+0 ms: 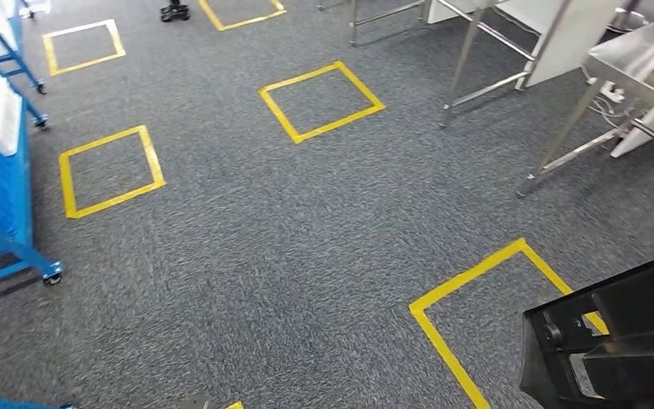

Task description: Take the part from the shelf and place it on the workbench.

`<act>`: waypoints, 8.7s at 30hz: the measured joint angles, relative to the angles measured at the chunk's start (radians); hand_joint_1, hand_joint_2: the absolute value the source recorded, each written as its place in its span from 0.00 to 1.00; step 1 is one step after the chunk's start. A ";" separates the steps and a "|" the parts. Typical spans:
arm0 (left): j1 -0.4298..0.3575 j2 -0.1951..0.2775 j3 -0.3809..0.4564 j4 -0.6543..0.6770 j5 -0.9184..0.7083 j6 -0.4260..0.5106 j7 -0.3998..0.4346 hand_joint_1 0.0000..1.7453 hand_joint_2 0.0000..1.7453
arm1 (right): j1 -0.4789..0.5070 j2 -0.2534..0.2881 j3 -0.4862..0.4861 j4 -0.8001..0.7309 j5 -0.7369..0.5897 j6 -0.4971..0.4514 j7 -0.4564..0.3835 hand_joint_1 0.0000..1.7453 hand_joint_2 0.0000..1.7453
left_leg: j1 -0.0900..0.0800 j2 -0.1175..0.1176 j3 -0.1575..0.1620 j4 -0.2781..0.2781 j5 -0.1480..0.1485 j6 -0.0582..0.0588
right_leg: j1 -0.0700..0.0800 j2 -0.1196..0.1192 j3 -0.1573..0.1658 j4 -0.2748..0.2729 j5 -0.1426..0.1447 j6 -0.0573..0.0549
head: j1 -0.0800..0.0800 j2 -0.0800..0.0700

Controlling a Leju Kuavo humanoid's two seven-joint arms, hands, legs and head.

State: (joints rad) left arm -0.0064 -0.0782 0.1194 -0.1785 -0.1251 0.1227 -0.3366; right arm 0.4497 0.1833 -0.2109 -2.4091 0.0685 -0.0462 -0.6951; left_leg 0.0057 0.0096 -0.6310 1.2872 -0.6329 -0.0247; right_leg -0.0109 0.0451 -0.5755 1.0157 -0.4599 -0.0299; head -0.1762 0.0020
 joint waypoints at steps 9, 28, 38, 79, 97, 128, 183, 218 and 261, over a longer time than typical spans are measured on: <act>-0.006 0.001 0.000 0.000 0.000 -0.003 0.000 0.00 1.00 | -0.002 0.000 0.004 0.001 0.011 0.005 0.000 1.00 1.00 | 0.002 -0.058 0.111 -0.288 0.146 0.038 | -0.005 0.087 -0.021 0.017 0.002 0.040 | 0.000 0.000; -0.008 -0.001 0.004 0.000 0.002 -0.003 0.005 0.00 1.00 | -0.027 -0.001 0.004 0.028 -0.002 0.019 0.000 1.00 1.00 | -0.001 0.012 0.050 -0.102 0.016 0.000 | -0.007 -0.048 0.001 -0.009 0.002 0.005 | 0.002 0.000; -0.006 0.001 0.005 0.000 0.002 -0.005 -0.002 0.00 1.00 | -0.039 -0.003 0.004 0.061 -0.004 0.031 0.001 1.00 1.00 | 0.004 -0.092 0.105 -0.282 0.139 0.026 | -0.007 0.094 -0.016 0.002 0.009 0.037 | 0.002 0.000; 0.000 0.000 0.027 -0.001 0.000 -0.044 -0.021 0.00 1.00 | -0.204 -0.129 0.016 0.199 0.114 -0.089 0.306 1.00 1.00 | 0.003 0.005 0.153 -0.290 0.104 0.048 | -0.013 -0.044 -0.110 0.149 -0.002 0.072 | 0.002 0.000; -0.005 0.011 0.026 -0.001 -0.022 -0.066 -0.002 0.00 1.00 | -0.646 -0.344 0.042 0.488 0.165 -0.016 0.491 1.00 1.00 | -0.016 -0.001 0.004 -0.240 0.188 0.049 | 0.010 -0.027 0.029 0.011 -0.039 0.008 | 0.004 0.000; -0.014 0.026 0.026 0.000 -0.047 -0.093 0.010 0.00 1.00 | -1.464 -0.215 0.776 1.388 0.489 0.390 0.620 1.00 1.00 | -0.013 -0.008 -0.042 -0.259 0.251 0.041 | 0.013 -0.027 0.012 0.009 -0.025 0.010 | 0.004 0.000; -0.011 0.010 0.034 0.000 -0.093 -0.103 -0.004 0.00 1.00 | -1.603 -0.367 0.966 1.205 0.953 0.243 0.459 1.00 1.00 | 0.004 -0.013 -0.095 0.020 0.061 0.001 | -0.004 -0.035 -0.013 0.001 0.000 0.010 | 0.004 0.000; -0.007 -0.002 0.056 0.001 -0.104 -0.064 0.040 0.00 1.00 | -1.333 -0.215 0.877 1.106 0.862 0.129 0.622 1.00 1.00 | 0.004 -0.015 -0.048 -0.210 0.185 0.019 | -0.004 -0.033 0.045 -0.005 -0.039 0.017 | 0.002 0.000; 0.002 -0.024 0.144 0.001 -0.071 -0.058 0.031 0.00 1.00 | -1.603 -0.224 0.820 1.202 0.533 0.403 0.737 1.00 1.00 | 0.001 -0.027 0.073 -0.281 0.176 0.065 | 0.000 -0.044 -0.152 0.235 -0.101 0.053 | 0.002 0.000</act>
State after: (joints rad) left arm -0.0043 -0.1026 0.2638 -0.1774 -0.1965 0.0644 -0.3051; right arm -1.1536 -0.0404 0.6090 -1.2076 0.6019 0.3567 0.0422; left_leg 0.0071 -0.0176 -0.5578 1.0058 -0.4566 0.0404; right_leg -0.0105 0.0009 -0.7274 1.2508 -0.5608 0.0230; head -0.1740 0.0019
